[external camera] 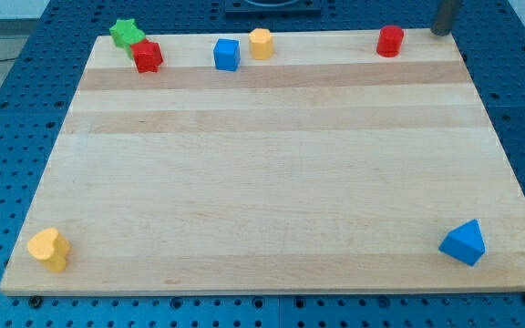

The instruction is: Push the red circle to the bottom right

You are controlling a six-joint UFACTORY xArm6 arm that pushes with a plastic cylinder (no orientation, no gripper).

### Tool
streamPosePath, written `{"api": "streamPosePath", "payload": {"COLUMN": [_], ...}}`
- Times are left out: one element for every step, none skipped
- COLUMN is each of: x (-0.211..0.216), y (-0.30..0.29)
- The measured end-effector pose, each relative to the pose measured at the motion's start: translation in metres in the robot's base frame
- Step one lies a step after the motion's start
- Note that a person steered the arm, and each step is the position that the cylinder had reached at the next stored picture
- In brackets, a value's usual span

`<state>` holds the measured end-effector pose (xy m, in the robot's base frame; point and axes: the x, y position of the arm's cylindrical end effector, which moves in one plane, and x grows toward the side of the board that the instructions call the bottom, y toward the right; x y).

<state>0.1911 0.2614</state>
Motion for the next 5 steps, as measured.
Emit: {"api": "streamPosePath", "payload": {"x": [0.005,0.025,0.045,0.047,0.042], "y": [-0.057,-0.106,-0.132,-0.102,-0.093]}}
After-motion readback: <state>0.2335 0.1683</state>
